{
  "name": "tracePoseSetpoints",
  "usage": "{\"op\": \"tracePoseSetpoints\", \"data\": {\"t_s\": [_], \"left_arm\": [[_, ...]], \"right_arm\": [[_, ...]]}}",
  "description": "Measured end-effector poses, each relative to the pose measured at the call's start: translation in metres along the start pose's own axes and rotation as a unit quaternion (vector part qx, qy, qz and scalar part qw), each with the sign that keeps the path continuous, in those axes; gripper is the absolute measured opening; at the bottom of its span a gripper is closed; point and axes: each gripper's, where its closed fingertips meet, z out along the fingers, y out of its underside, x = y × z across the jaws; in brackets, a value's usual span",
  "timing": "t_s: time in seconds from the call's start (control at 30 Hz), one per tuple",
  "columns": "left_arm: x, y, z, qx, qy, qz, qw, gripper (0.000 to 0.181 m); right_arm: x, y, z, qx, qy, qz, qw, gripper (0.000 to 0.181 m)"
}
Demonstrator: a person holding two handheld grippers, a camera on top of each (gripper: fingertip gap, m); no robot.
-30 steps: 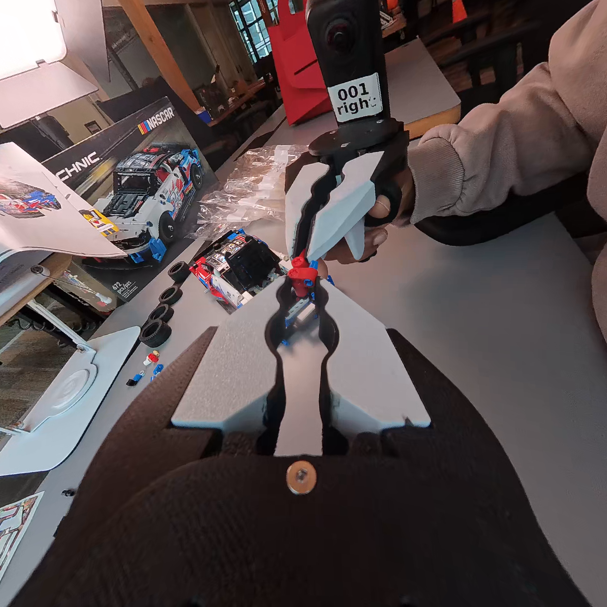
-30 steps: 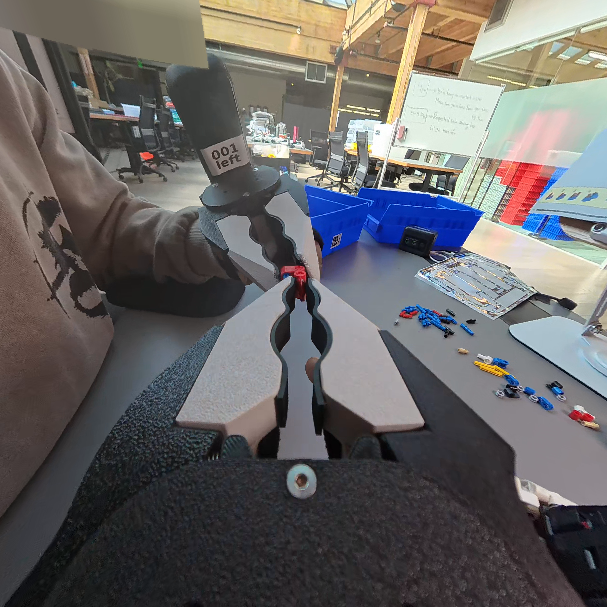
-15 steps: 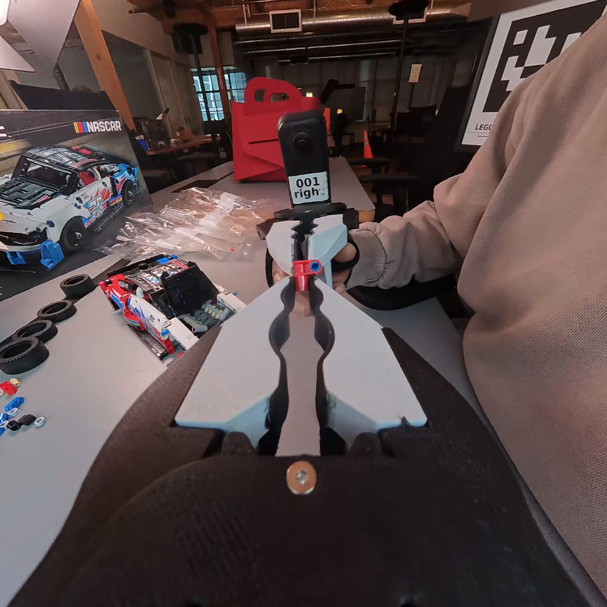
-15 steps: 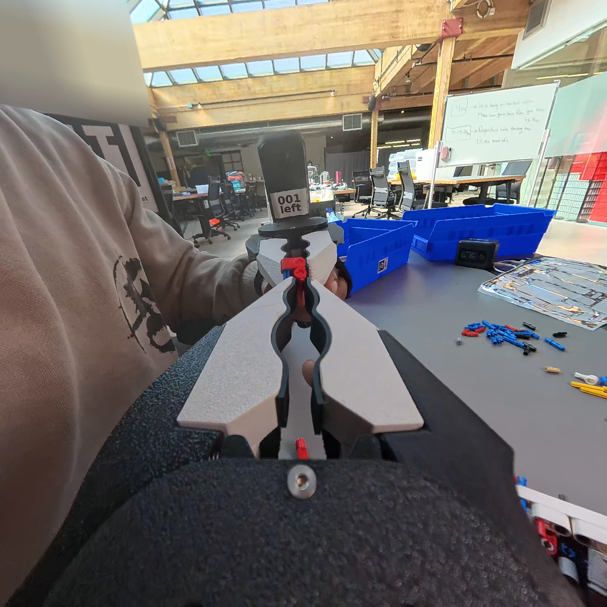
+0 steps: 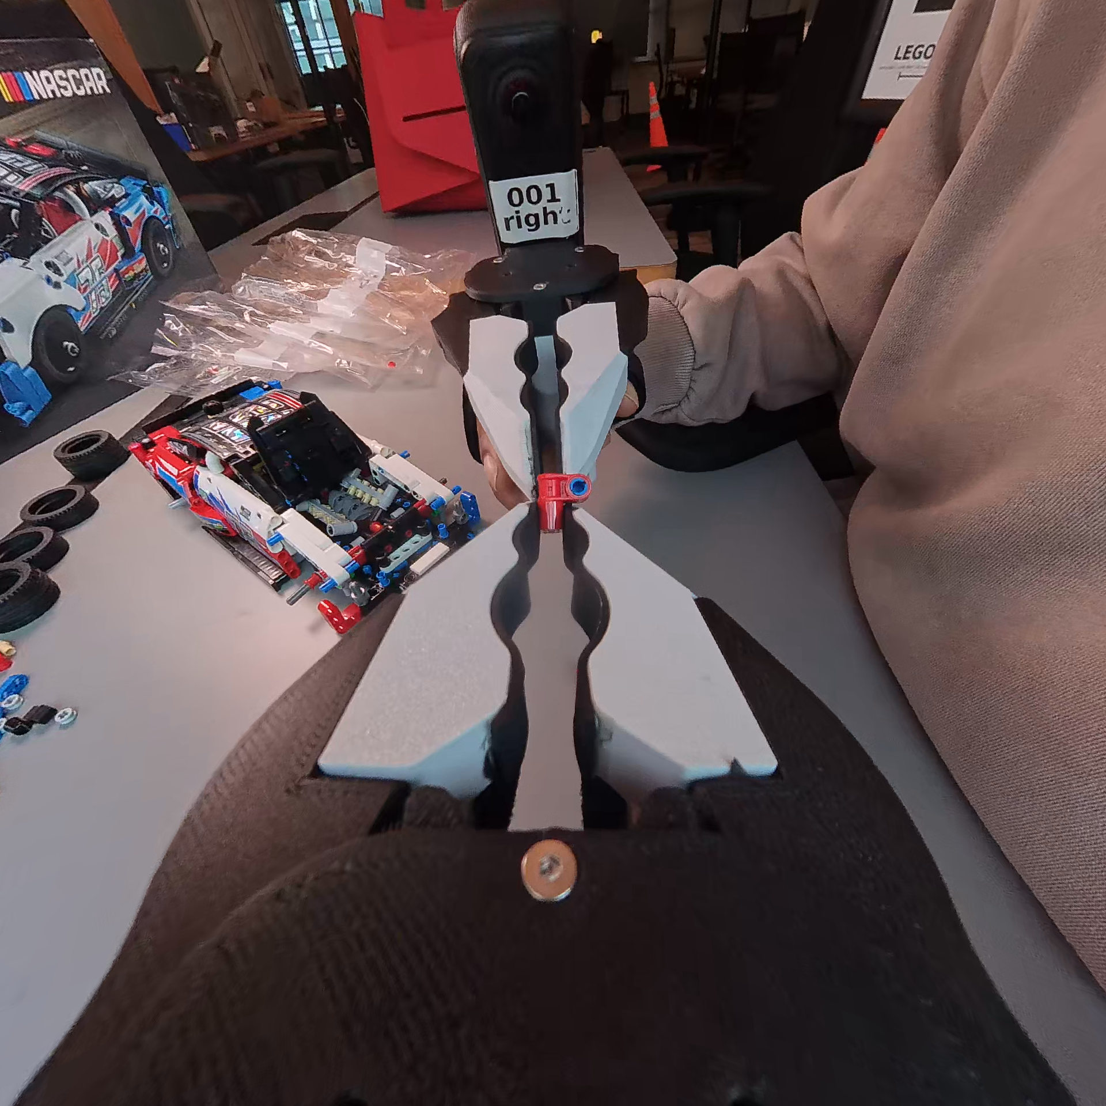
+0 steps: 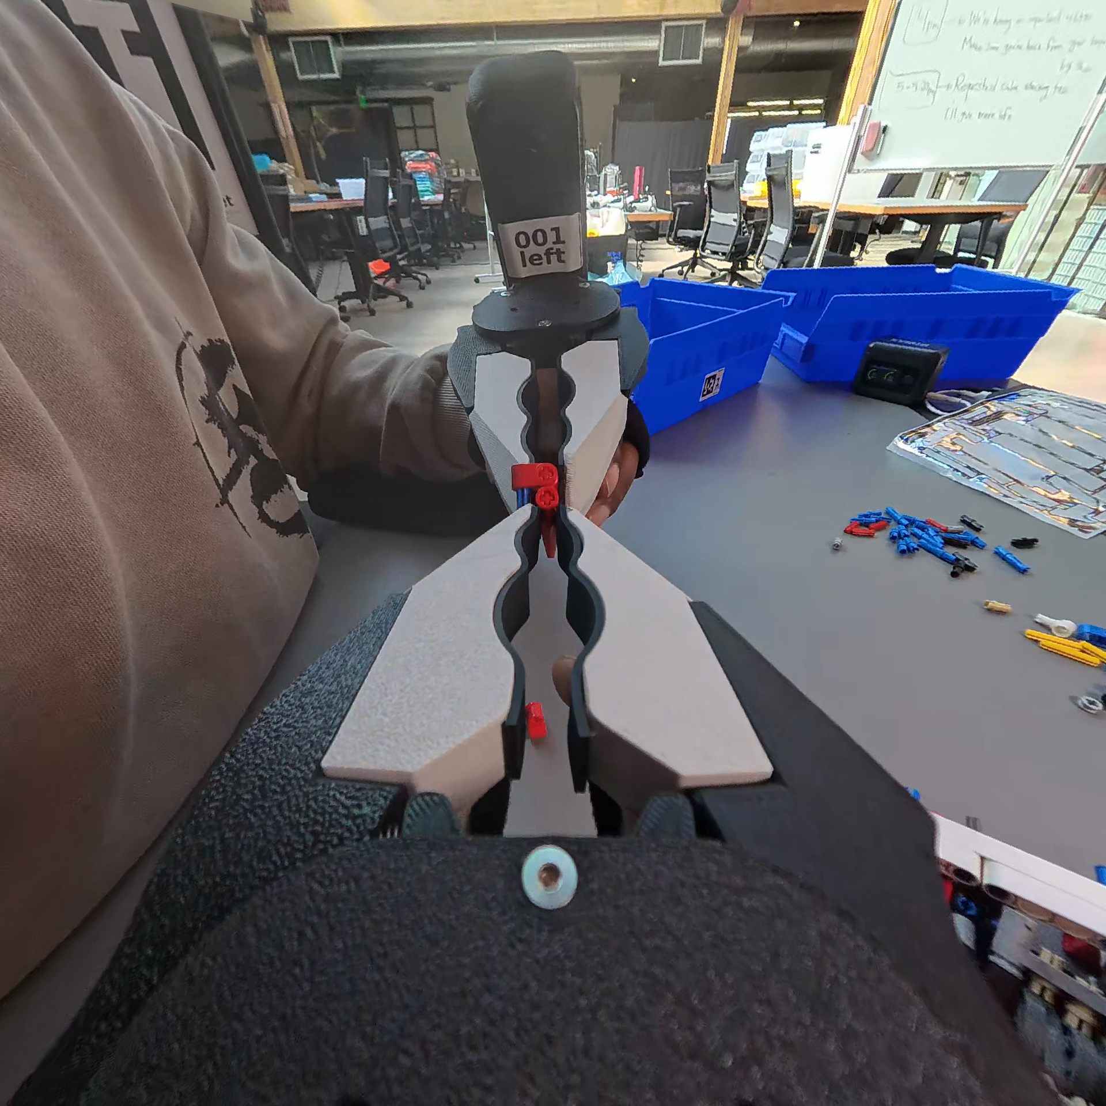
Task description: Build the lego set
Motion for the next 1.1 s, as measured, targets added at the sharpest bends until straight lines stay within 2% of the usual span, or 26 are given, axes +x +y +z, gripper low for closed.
{"op": "tracePoseSetpoints", "data": {"t_s": [0.43, 0.8, 1.07, 1.1], "left_arm": [[-0.001, 0.006, 0.000, -0.007, 0.001, 0.003, 1.000, 0.005], [0.001, 0.016, 0.001, -0.026, 0.016, -0.013, 0.999, 0.005], [-0.003, 0.021, 0.003, -0.027, 0.019, -0.043, 0.999, 0.005], [-0.006, 0.034, 0.005, -0.061, 0.010, -0.036, 0.997, 0.005]], "right_arm": [[0.002, 0.009, 0.001, -0.018, 0.000, 0.006, 1.000, 0.001], [0.002, 0.016, 0.001, -0.033, 0.006, -0.025, 0.999, 0.000], [0.006, 0.014, -0.001, -0.005, 0.005, 0.003, 1.000, 0.000], [0.006, -0.003, -0.005, 0.046, -0.001, 0.020, 0.999, 0.000]]}}
